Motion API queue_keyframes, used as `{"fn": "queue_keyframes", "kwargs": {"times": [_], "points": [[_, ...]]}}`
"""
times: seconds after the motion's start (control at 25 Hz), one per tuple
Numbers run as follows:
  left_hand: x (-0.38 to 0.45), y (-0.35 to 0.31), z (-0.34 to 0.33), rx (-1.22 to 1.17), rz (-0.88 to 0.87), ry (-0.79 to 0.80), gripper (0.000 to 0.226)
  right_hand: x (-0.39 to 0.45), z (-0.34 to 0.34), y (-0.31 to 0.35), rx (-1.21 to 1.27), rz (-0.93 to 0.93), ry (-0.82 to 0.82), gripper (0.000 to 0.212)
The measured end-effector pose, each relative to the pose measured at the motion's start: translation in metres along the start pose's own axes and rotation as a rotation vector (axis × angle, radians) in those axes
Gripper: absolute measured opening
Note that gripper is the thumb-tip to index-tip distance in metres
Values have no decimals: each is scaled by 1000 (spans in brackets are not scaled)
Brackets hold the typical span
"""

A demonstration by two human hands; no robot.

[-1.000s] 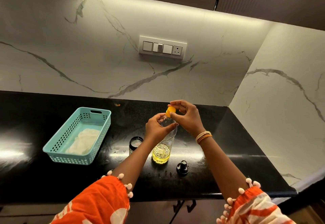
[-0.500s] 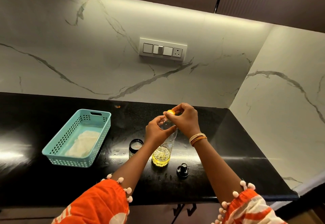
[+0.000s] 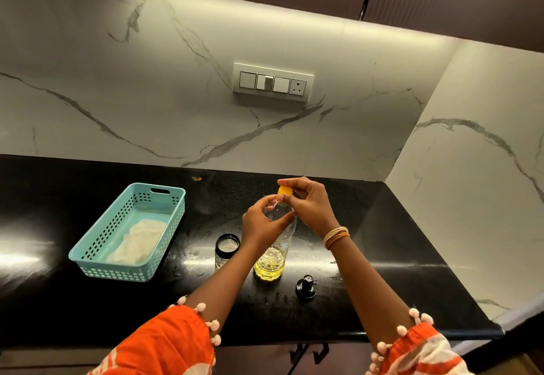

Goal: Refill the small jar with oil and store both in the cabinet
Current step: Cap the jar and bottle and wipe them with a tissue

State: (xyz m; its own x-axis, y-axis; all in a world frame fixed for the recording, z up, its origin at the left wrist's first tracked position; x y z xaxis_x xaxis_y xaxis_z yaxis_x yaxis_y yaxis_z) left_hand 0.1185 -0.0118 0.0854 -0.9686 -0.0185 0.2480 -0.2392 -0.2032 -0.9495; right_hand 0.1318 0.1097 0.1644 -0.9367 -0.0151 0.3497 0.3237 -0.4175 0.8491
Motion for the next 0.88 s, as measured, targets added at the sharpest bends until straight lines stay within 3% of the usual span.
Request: {"fn": "queue_keyframes", "kwargs": {"times": [0.32,0.48,0.56,0.68,0.76,0.88], "points": [[0,5,-2,-40,30,-8,58,-14,-16,6,-64,5,-363,24],[-1,4,-2,-64,32,18,55,-10,-9,-2,-101,-23,-208,57],[-1,2,-4,-62,46,46,48,-13,-4,-20,36,-135,-112,66],[-13,13,-7,28,80,103,78,-34,2,-61,261,-304,-237,36],[-34,38,-8,68,212,129,108,-57,3,-99,181,-476,-314,31],[-72,76,-4,114,375,39,107,-96,-5,-154,-245,-729,-84,60]]}}
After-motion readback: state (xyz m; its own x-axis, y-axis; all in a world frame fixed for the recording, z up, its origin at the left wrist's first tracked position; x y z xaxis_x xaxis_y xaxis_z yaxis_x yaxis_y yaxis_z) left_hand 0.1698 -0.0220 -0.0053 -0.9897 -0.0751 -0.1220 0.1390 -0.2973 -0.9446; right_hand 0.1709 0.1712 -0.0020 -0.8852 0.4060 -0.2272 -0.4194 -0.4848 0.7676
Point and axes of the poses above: each hand's wrist, its own x-axis towards the middle knuckle, its own z-axis out of the back of the hand, y = z × x, the point moved 6 cm from there along x, towards the middle knuckle, and after that the axes turned 2 degrees about z, right-handed, at the moved point
